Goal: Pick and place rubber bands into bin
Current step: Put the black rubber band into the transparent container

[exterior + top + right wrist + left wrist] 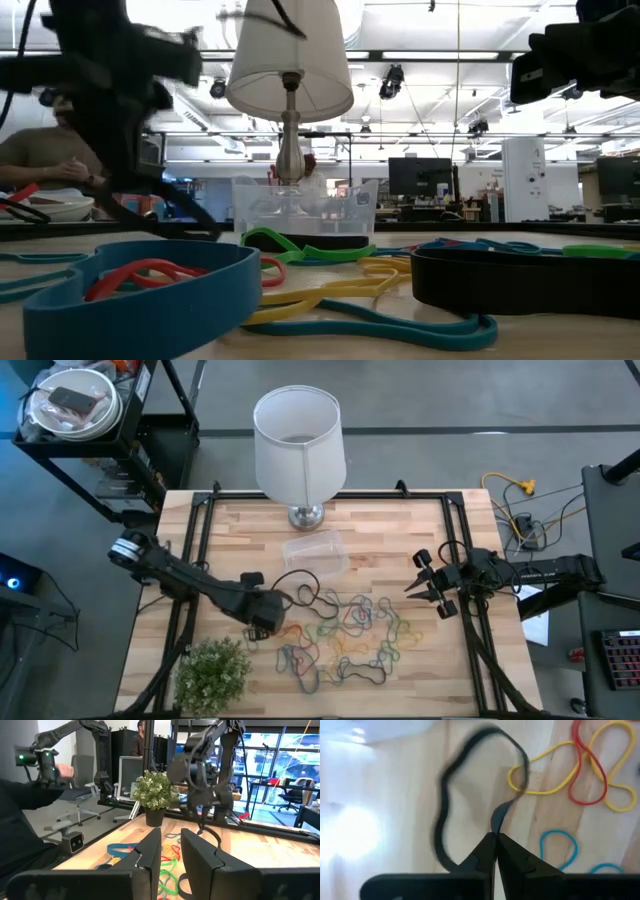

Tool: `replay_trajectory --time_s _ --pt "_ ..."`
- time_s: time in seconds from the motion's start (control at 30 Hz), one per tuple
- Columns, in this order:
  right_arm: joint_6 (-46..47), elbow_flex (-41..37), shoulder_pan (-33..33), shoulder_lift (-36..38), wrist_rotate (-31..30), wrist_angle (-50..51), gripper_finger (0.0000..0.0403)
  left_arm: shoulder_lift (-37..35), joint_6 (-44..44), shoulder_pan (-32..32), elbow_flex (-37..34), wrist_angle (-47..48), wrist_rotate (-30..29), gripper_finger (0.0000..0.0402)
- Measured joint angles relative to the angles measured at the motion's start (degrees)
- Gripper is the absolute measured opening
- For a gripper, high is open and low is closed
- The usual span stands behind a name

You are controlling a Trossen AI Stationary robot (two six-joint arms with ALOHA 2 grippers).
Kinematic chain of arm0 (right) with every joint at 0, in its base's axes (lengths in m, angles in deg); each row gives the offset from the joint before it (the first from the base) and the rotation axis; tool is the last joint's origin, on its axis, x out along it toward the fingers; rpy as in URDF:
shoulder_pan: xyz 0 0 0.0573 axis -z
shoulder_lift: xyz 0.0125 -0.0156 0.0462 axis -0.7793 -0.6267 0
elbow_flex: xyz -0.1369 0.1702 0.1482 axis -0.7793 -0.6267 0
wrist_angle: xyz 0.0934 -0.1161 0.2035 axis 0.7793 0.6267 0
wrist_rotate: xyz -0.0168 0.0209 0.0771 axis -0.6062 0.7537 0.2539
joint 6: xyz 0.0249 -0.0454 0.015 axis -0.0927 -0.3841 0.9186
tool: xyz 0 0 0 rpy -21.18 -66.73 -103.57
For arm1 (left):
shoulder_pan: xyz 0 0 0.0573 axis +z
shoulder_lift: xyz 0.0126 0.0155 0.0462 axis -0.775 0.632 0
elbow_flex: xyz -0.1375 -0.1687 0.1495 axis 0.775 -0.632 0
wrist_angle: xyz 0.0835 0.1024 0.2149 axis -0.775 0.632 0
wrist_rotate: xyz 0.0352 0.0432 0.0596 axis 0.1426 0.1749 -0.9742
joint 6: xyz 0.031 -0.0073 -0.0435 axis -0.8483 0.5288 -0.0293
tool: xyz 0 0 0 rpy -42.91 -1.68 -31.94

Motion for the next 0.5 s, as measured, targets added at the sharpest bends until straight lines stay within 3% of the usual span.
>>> replay_trajectory --time_s 0.23,0.5 --pt "0.00 0.00 0.02 0.00 -0.01 0.00 0.0068 -3.17 0.66 -3.63 2.19 1.15 -11.39 0.0000" --pt "0.00 -0.01 0.02 0.02 -0.02 0.05 0.0068 -2.86 -7.09 -3.63 2.88 -2.74 -21.86 0.0000"
